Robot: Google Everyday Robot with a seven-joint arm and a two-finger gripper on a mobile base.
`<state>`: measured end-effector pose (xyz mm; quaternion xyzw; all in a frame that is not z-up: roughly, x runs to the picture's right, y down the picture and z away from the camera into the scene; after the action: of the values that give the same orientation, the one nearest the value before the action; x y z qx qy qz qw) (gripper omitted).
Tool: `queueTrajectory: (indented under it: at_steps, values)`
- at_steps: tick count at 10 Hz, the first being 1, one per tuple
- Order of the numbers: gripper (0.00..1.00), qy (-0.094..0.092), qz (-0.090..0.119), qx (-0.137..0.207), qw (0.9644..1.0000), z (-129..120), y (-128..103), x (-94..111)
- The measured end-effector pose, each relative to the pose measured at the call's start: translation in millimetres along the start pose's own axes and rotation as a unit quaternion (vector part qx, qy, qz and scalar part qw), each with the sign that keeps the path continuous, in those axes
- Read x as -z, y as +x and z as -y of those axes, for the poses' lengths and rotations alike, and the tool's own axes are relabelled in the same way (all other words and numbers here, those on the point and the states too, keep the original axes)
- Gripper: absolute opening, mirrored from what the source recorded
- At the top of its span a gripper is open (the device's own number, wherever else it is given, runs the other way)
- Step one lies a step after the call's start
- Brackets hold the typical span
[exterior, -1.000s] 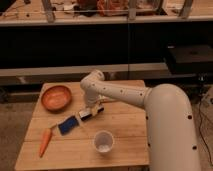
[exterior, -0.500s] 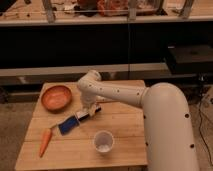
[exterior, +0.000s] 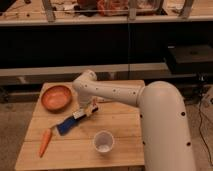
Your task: Place the eraser on the white sponge
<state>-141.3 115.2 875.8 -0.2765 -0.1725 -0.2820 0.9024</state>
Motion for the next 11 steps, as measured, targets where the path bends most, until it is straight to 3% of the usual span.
queueTrajectory:
  at_steps: [7, 11]
  values:
    - [0.17, 0.039, 0.019, 0.009, 0.999, 7, -14, 28]
    - [0.17, 0.037, 0.03, 0.035, 0.9982, 18, -38, 35]
